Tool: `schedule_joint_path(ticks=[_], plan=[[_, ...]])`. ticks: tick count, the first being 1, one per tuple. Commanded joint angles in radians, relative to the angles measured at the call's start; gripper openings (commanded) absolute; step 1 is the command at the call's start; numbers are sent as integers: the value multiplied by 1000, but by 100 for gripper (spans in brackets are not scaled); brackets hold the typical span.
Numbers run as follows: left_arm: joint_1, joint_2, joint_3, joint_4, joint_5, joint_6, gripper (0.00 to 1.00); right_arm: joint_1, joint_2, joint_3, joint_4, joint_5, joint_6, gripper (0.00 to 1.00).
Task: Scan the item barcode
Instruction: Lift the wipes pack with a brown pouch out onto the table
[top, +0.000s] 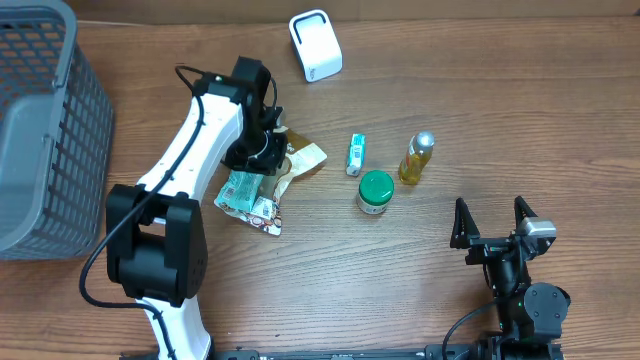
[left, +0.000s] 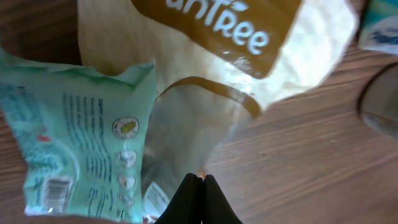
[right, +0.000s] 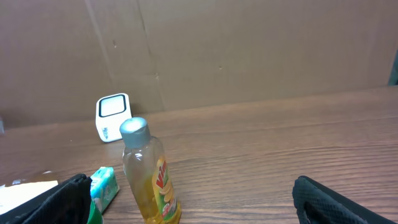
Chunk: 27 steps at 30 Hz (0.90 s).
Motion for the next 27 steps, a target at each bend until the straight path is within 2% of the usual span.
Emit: schedule_joint_path(ticks=[1, 11, 16, 22, 27], plan=[[-6, 0, -62, 47, -4, -19, 4, 5, -7, -10, 3, 10, 4, 100], [-7, 0, -246, 233, -4, -27, 4, 5, -7, -10, 3, 10, 4, 100], [-7, 0, -286, 264, 10, -34, 4, 5, -7, -10, 3, 10, 5, 100], [-2, -28, -209, 238, 161, -14, 5, 5, -7, -10, 3, 10, 4, 100], [-1, -71, -75, 143, 109, -14, 10, 5, -7, -10, 3, 10, 4, 100]])
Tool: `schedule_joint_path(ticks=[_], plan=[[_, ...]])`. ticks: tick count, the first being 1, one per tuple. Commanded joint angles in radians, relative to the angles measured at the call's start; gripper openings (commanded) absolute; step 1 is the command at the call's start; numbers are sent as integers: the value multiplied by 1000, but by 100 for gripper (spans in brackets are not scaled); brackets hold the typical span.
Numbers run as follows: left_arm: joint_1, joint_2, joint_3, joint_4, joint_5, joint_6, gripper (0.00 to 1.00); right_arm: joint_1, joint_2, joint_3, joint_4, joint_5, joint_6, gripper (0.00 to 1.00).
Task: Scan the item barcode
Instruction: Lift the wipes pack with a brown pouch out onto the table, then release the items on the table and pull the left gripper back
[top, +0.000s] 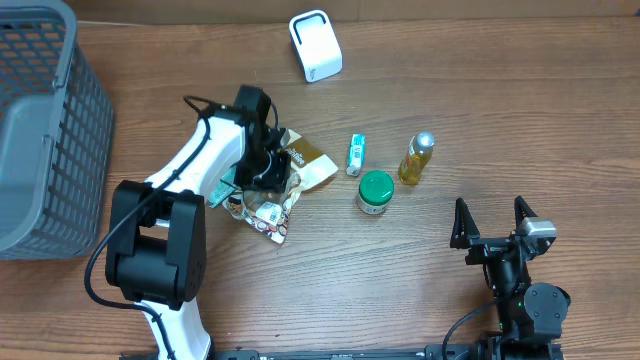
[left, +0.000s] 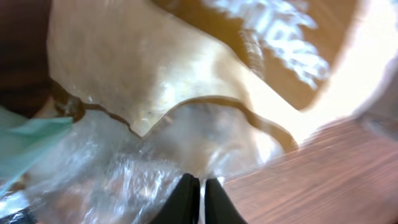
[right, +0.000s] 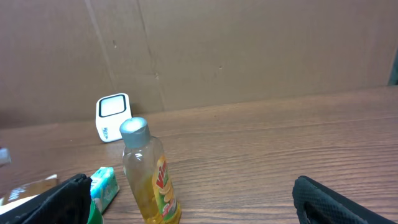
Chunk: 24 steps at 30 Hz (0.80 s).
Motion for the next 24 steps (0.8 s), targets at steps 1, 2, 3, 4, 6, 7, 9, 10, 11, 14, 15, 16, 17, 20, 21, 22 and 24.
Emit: schedule_joint_path(ticks=[1, 2, 3, 4, 6, 7, 9, 10, 11, 14, 15, 16, 17, 20, 21, 22, 24], plan=[[0, -65, 129, -54, -25, 6, 10, 5, -7, -10, 3, 10, 4, 100], [2, -73, 150, -71, -48, 3, 10, 5, -7, -10, 3, 10, 4, 100], [7, -89, 194, -103, -98, -13, 10, 5, -7, -10, 3, 10, 4, 100], [11, -95, 209, -114, -119, -16, 11, 5, -7, -10, 3, 10, 4, 100], [25, -107, 229, -130, -157, -24, 13, 5, -7, -10, 3, 10, 4, 100], [34, -113, 233, -136, -178, -31, 15, 5, -7, -10, 3, 10, 4, 100], [57, -114, 234, -145, -225, -47, 25, 5, -7, -10, 3, 10, 4, 100], [69, -114, 233, -150, -241, -50, 28, 5, -7, -10, 3, 10, 4, 100], [101, -112, 233, -157, -258, -50, 29, 5, -7, -10, 3, 10, 4, 100], [162, -112, 233, -166, -264, -50, 32, 5, -7, -10, 3, 10, 4, 100], [188, -112, 233, -170, -263, -49, 34, 5, -7, -10, 3, 10, 4, 100], [208, -112, 233, -172, -263, -48, 35, 5, -7, -10, 3, 9, 4, 100], [234, -112, 233, -175, -262, -38, 35, 5, -7, -10, 3, 10, 4, 100], [280, -112, 233, -183, -263, 6, 41, 5, -7, -10, 3, 10, 4, 100], [291, -111, 232, -187, -263, 31, 46, 5, -7, -10, 3, 10, 4, 100], [298, -111, 232, -188, -264, 54, 52, 5, -7, -10, 3, 10, 4, 100], [310, -108, 232, -195, -269, 119, 62, 5, -7, -10, 3, 10, 4, 100]])
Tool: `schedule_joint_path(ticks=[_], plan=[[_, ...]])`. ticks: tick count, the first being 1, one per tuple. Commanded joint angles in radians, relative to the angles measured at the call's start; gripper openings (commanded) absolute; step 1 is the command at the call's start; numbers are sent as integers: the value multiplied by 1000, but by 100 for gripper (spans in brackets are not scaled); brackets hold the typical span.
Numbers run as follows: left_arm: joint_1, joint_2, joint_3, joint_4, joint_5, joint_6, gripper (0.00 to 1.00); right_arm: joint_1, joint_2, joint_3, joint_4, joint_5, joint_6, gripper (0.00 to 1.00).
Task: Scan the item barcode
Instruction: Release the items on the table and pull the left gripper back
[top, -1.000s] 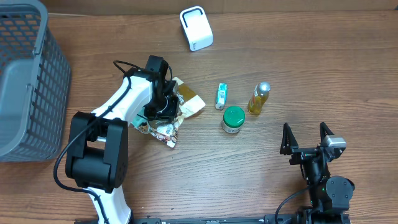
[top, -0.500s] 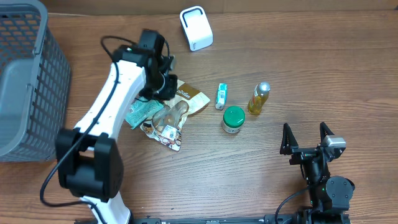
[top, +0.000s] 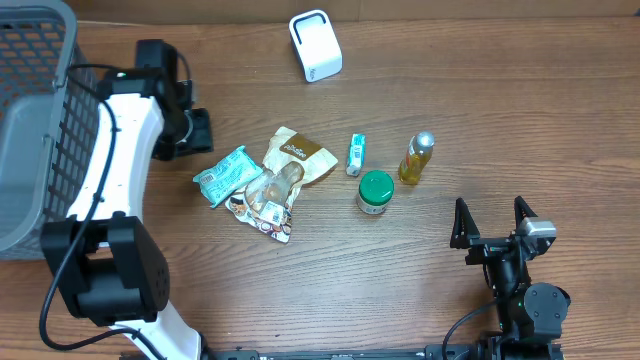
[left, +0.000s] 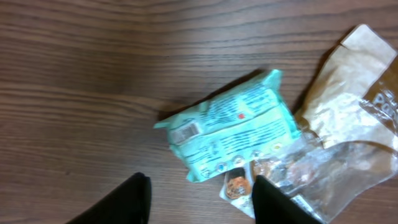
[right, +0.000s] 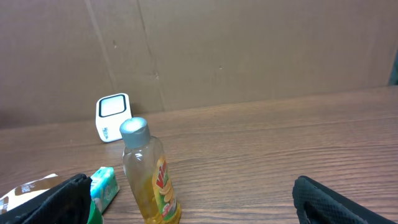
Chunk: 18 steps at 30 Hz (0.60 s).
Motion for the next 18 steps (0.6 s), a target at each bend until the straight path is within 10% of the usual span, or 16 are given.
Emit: schedule_joint_path(ticks=[1, 5, 12, 18], plan=[[10, -5, 12, -11, -20, 126, 65, 5, -7, -10, 3, 10, 3, 100], [13, 8, 6, -4, -63, 185, 65, 5, -7, -10, 3, 10, 4, 100], [13, 21, -100, 143, -97, 185, 6, 5, -7, -10, 3, 10, 3, 100], [12, 22, -260, 287, -90, 183, 4, 5, -7, -10, 3, 10, 3, 100]])
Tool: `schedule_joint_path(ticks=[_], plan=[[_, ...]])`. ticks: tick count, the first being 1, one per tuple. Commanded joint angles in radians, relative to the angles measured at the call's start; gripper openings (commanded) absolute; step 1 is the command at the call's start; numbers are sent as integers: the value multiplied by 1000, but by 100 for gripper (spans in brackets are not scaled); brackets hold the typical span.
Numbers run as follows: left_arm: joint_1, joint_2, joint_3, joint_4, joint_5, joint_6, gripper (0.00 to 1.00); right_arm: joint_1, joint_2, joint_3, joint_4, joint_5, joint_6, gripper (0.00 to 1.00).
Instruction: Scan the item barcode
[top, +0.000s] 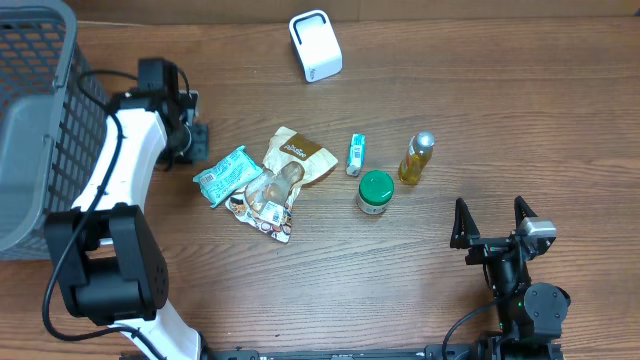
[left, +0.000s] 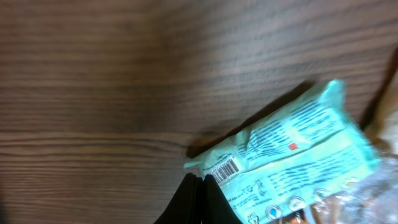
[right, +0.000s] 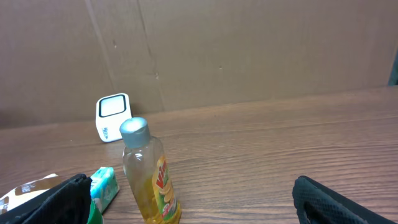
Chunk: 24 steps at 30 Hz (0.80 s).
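A mint-green packet lies flat left of the middle; its barcode shows at its near corner in the left wrist view. My left gripper is shut, its tips right by that barcode corner; whether they pinch the packet's edge cannot be told. The white scanner stands at the table's back and shows in the right wrist view too, as the scanner. My right gripper rests open at the front right, nothing between its fingers.
A brown-and-white bag and a clear wrapper touch the packet. A small mint pack, a green-lidded jar and a yellow bottle stand to the right. A grey basket fills the left edge.
My left gripper was wide open above the mint packet; now it is shut and closer to the table, at the packet's barcode corner. The items and the right arm have not moved.
My left gripper was shut on the clear wrapper by the brown bag, amid the pile. It then still held it a little further right. Later it stood open at the far left, the pile let go. Now it is shut beside the mint packet.
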Motion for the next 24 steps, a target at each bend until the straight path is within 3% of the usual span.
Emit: schedule_joint_path(ticks=[1, 9, 15, 24], plan=[[0, 14, -90, 55, 0, 15, 4, 5, -7, -10, 4, 10, 3, 100], [-1, 14, -247, 130, 77, -21, 5, 5, -7, -10, 4, 10, 3, 100], [-1, 14, -247, -57, 97, -143, 4, 5, -7, -10, 4, 10, 3, 100], [1, 1, -64, -257, 234, -150, 4, 5, -7, -10, 4, 10, 3, 100]])
